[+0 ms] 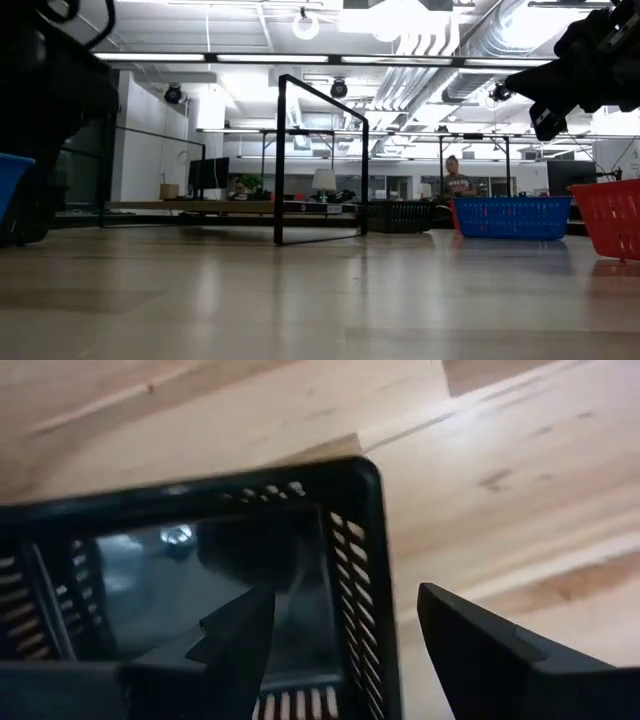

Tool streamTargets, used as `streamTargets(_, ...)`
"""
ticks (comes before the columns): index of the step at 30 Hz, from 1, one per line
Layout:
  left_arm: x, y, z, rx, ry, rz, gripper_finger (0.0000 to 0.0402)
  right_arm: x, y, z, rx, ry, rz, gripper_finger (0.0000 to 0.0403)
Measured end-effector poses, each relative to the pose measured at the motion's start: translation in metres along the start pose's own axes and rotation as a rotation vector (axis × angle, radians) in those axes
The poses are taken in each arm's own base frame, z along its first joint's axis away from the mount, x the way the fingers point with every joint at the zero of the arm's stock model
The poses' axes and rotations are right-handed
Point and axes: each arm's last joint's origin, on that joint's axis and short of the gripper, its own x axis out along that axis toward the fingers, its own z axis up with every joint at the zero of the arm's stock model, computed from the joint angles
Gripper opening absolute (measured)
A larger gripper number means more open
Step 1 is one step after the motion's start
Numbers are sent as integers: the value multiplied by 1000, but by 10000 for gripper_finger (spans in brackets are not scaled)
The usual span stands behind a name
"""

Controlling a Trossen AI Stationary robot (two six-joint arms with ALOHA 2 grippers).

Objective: Stack baskets on shelf by color
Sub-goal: Put the bottom left black bin on the shelf

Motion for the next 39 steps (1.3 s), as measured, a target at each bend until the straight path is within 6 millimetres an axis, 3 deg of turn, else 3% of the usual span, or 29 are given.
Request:
streamTargets(6, 11, -8, 5, 48, 22, 18, 201, 0, 0, 0, 0, 0, 0, 0)
streamTargets(9, 13, -10, 7, 77, 29, 14, 152, 0, 0, 0, 0, 0, 0, 0)
streamTargets(14, 10, -10, 15, 148, 42, -8, 34, 0, 0, 0, 0, 0, 0, 0)
streamTargets(17, -1, -9, 23, 207, 40, -78, 11, 0, 0, 0, 0, 0, 0, 0)
streamTargets(22, -40, -3, 42, 337, 8, -209, 5, 0, 0, 0, 0, 0, 0, 0)
streamTargets(31, -137, 7, 87, 719, -183, -403, 0, 0, 0, 0, 0, 3, -1, 0)
streamTargets(35, -167, 6, 100, 1044, -306, -340, 0, 0, 0, 0, -1, 6, -2, 0)
streamTargets(39, -171, 0, 112, 1458, -403, -143, 0, 0, 0, -1, -1, 6, -2, 0)
